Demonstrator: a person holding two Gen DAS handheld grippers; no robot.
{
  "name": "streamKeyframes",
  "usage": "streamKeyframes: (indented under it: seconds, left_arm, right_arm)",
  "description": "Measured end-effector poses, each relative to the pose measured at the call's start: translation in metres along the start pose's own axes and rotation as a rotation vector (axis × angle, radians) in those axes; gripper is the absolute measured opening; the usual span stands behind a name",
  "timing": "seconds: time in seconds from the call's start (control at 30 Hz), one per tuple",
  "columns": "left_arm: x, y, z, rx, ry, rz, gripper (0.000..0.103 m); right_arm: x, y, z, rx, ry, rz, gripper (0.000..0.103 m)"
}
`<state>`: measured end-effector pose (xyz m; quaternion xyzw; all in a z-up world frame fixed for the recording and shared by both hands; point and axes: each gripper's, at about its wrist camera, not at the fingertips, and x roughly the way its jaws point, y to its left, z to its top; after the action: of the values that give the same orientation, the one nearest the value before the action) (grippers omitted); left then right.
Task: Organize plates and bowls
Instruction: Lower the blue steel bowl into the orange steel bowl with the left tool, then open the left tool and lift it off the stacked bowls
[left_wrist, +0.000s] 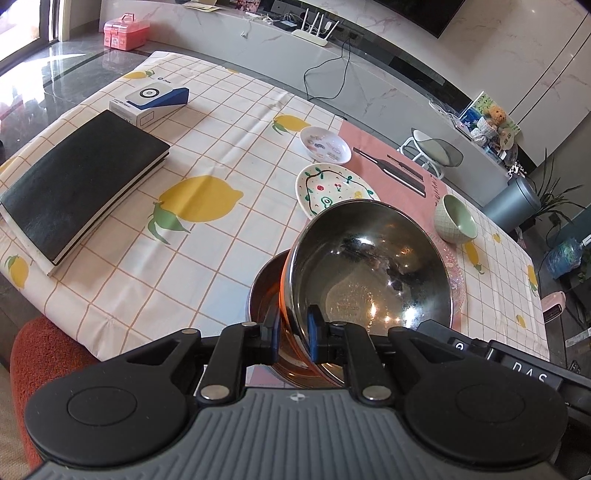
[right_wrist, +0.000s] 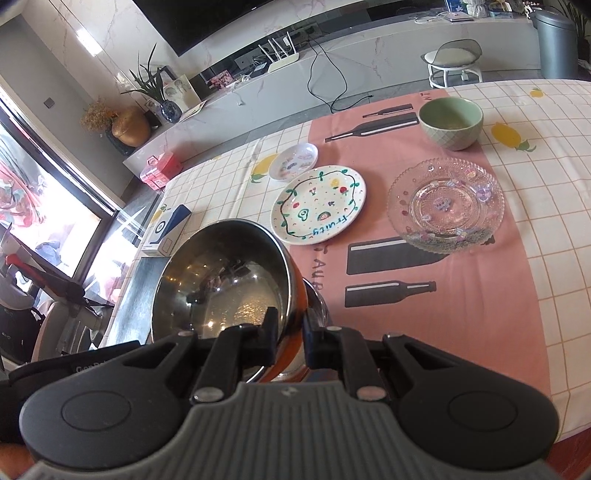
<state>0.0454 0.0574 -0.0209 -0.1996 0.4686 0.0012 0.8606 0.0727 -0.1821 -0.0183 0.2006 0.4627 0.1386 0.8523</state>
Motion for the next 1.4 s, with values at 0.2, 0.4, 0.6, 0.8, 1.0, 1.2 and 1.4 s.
streamKeyframes:
  seconds: [0.2, 0.4, 0.6, 0.8, 1.0, 1.2, 1.4]
  left_arm:
    - [0.011, 0.006, -0.001, -0.018, 0.029, 0.01, 0.017]
    - [0.016, 0.006, -0.004, -0.013, 0.063, 0.01, 0.019]
    - [0.017, 0.006, -0.004, -0.007, 0.077, 0.019, 0.02]
    - [0.021, 0.011, -0.003, -0.028, 0.092, 0.032, 0.021]
    - [0.024, 0.007, -0.004, -0.009, 0.103, 0.038, 0.025]
    - [0.021, 0.009, -0.003, -0.018, 0.098, 0.026, 0.026]
    - [0.018, 0.009, -0.002, -0.02, 0.089, 0.021, 0.028]
  right_arm:
    - [0.013, -0.001, -0.001, 0.006, 0.025, -0.013, 0.011]
    - [0.023, -0.004, -0.002, 0.006, 0.053, -0.037, 0.011]
    - [0.026, -0.005, 0.0, -0.001, 0.065, -0.045, 0.01]
    - [0.036, -0.002, 0.001, -0.005, 0.087, -0.047, 0.01]
    - [0.04, -0.001, 0.001, -0.012, 0.095, -0.066, 0.012]
    - [0.042, -0.002, 0.003, -0.01, 0.108, -0.07, 0.011]
    - [0.045, -0.004, 0.002, -0.002, 0.111, -0.06, 0.011]
